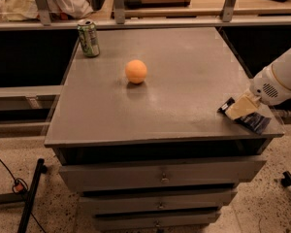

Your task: Move rxbar blueberry near orange

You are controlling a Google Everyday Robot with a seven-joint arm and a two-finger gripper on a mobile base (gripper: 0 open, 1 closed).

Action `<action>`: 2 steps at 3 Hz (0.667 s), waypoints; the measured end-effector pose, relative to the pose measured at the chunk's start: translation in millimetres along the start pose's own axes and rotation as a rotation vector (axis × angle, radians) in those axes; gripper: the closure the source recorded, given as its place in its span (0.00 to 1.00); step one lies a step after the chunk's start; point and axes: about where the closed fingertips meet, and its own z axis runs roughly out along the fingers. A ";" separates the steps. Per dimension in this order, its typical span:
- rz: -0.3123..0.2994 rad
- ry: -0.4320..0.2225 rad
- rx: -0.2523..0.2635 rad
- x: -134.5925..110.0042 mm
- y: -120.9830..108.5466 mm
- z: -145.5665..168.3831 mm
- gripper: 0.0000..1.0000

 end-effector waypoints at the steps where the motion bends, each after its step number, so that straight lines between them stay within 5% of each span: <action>1: 0.012 -0.019 -0.014 -1.9 -3.3 -7.5 1.00; 2: -0.003 -0.058 -0.045 -18.5 -2.6 -26.0 1.00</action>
Offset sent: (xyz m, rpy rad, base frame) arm 0.0157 0.0077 0.0777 0.1382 -0.0470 0.0564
